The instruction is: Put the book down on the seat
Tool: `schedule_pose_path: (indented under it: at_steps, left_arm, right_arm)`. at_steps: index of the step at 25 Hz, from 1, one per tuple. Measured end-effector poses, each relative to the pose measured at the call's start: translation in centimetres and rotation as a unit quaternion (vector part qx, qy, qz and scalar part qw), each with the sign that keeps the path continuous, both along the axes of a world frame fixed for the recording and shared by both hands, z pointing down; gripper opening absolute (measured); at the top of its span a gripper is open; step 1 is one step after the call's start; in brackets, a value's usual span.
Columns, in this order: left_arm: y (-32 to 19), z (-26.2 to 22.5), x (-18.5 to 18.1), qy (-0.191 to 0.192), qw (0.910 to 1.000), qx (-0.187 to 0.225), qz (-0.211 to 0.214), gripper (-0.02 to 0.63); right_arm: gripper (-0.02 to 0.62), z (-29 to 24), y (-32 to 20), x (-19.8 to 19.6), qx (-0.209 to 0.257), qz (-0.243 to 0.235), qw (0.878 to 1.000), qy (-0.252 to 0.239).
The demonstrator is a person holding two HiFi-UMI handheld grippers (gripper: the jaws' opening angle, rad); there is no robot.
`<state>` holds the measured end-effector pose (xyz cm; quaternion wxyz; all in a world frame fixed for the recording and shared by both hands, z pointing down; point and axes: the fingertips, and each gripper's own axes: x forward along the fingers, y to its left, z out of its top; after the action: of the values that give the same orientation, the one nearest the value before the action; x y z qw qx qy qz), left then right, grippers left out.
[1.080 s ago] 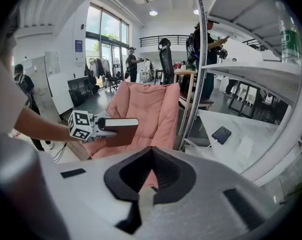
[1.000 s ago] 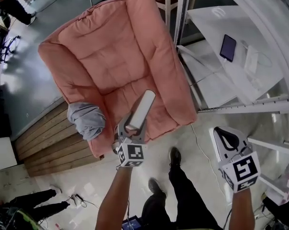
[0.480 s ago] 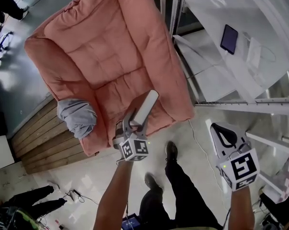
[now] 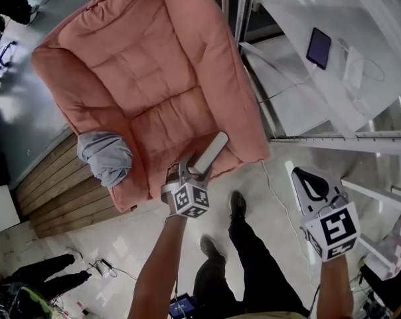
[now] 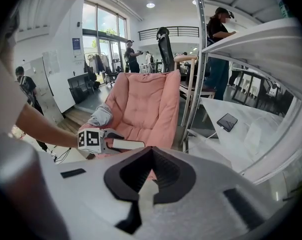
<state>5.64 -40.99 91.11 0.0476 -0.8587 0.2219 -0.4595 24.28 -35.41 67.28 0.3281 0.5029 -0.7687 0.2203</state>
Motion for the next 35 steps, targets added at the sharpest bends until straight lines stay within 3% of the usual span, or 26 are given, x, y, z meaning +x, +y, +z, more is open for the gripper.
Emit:
schedule_pose_path:
  at_steps: [8, 14, 19, 25, 30, 35]
  left_arm:
    - [2.9, -0.7, 0.0, -0.021, 0.9941, -0.102, 0.032, 0.318]
    - [3.4, -0.8, -2.4, -0.051, 0.992, -0.114, 0.019, 0.322]
    - [5.3, 1.5, -3.7, -0.071, 0.9843, -0.159, 0.033, 0.322]
    - [6.2, 3.1, -3.8, -0.054, 0.9835, -0.171, -0.023, 0.33]
    - [7.0, 6.3, -2.2, -0.064, 0.9793, -0.188, -0.037, 0.33]
    - [6.2, 9.3, -2.4, -0.082, 0.9786, -0.177, -0.065, 0.335]
  right_arm:
    - [-0.008, -2.5, 0.8, -0.8, 0.012, 0.001, 1.0, -0.001]
    - [-0.008, -3.9, 2.3, -1.3, 0.016, 0.01, 1.0, 0.001]
    - [-0.008, -3.9, 3.6, -2.5, 0.009, 0.005, 1.0, 0.006]
    - [-0.008, -2.6, 4.3, -3.0, -0.002, 0.007, 1.0, 0.008]
    - [-0.008, -0.9, 4.4, -2.8, -0.016, 0.009, 1.0, 0.012]
    - [-0.008, 1.4, 5.1, -2.2, -0.03, 0.01, 0.999, 0.016]
